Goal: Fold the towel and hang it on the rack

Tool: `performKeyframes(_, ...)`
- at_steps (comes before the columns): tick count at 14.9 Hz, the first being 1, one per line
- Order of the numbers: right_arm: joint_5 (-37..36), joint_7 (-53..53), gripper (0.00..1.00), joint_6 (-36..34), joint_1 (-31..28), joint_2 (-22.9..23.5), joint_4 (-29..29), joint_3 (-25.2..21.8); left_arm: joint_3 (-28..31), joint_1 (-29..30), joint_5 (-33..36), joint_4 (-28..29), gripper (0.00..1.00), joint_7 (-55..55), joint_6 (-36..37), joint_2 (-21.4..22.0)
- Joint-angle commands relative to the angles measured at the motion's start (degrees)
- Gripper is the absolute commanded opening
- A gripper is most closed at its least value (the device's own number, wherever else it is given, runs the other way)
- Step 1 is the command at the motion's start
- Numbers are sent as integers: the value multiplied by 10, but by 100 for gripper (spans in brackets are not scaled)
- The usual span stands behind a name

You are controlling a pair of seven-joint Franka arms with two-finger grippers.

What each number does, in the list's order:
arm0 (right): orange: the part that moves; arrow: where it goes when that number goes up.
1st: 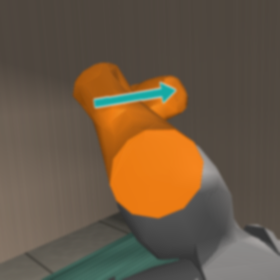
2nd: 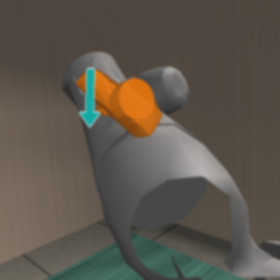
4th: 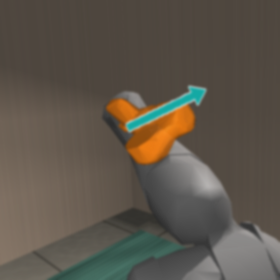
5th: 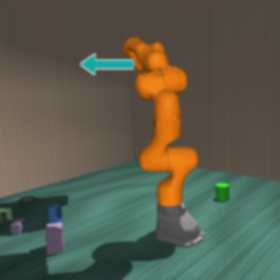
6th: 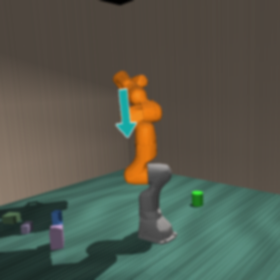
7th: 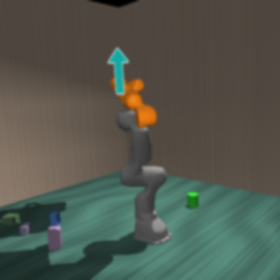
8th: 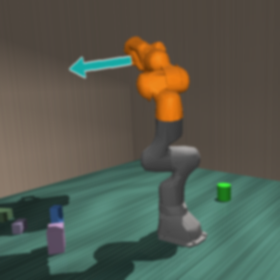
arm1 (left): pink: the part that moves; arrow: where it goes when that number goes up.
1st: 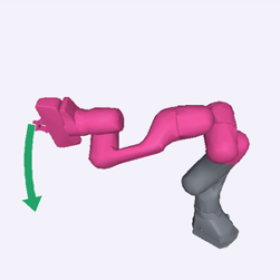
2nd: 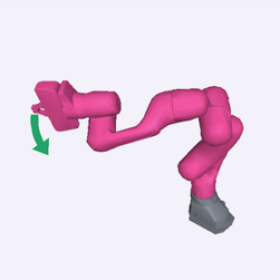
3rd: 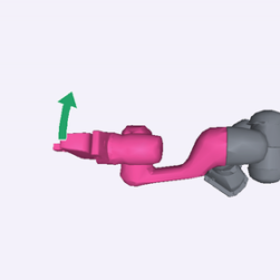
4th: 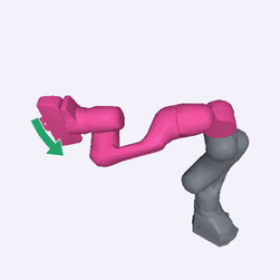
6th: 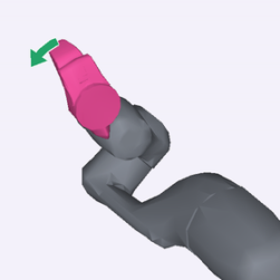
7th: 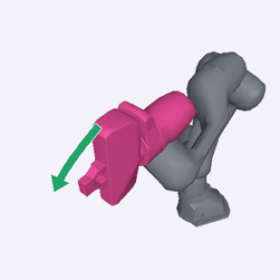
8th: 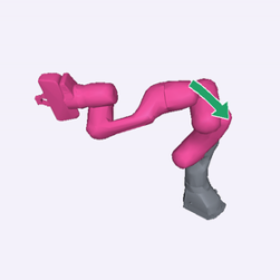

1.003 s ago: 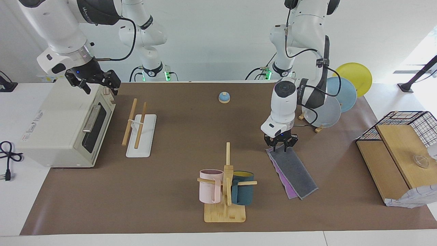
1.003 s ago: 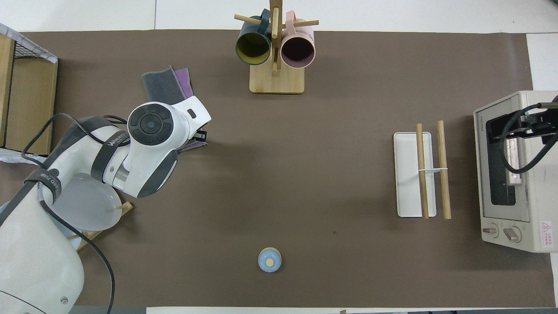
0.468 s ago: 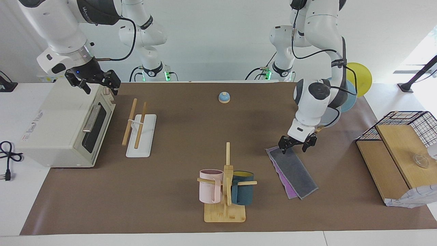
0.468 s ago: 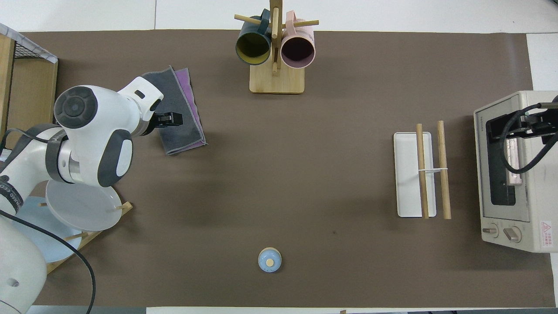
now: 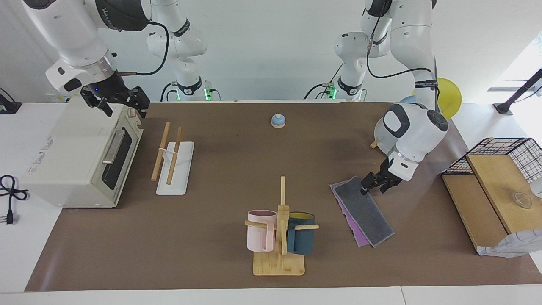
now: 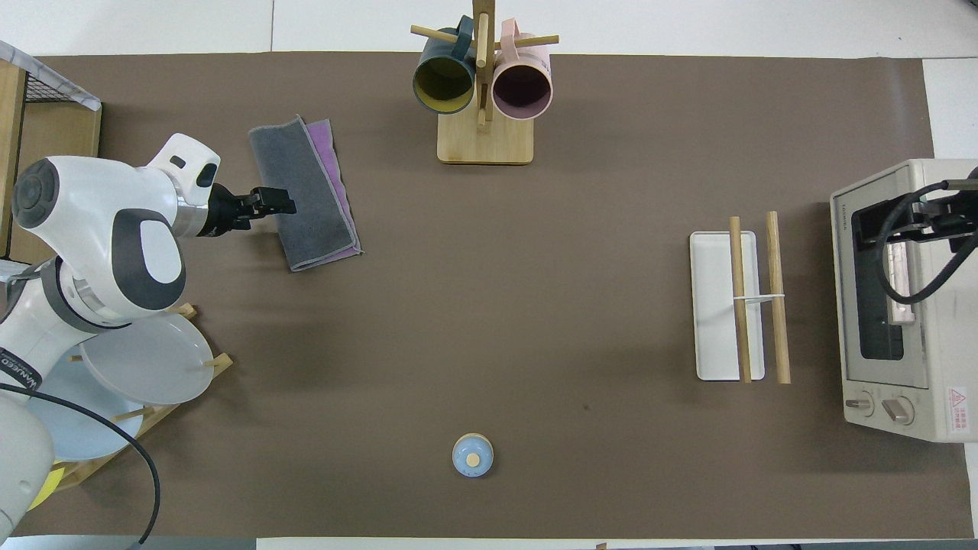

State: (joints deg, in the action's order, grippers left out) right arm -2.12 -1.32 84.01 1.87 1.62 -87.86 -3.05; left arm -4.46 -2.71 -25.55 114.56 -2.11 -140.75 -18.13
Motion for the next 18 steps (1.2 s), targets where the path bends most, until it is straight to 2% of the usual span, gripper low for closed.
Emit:
performKeyframes(1, -10, 6, 100, -4, -4, -4, -3, 3, -6, 2, -49, 7, 92, -32, -21, -16)
performKeyframes(5, -10, 6, 100, -4, -4, -4, -3, 3, -8, 1, -57, 7, 86, -32, -22, -26)
performKeyframes(11, -10, 6, 100, -5, -4, -4, -3, 3, -12, 0, -64, 8, 57, -32, -21, -28)
performKeyframes(13, -10, 6, 100, -4, -4, -4, -3, 3, -12, 0, -64, 9, 43, -32, -18, -28)
performKeyframes(16, -10, 6, 100, -4, -4, -4, -4, 3, -11, -1, -64, 15, 9, -31, -14, -26)
performKeyframes(17, -10, 6, 100, -4, -4, -4, -4, 3, -10, -2, -65, 15, 0, -30, -14, -25)
performKeyframes(18, -10, 7, 100, -4, -4, -4, -3, 3, -10, 1, -65, 15, 0, -30, -10, -25)
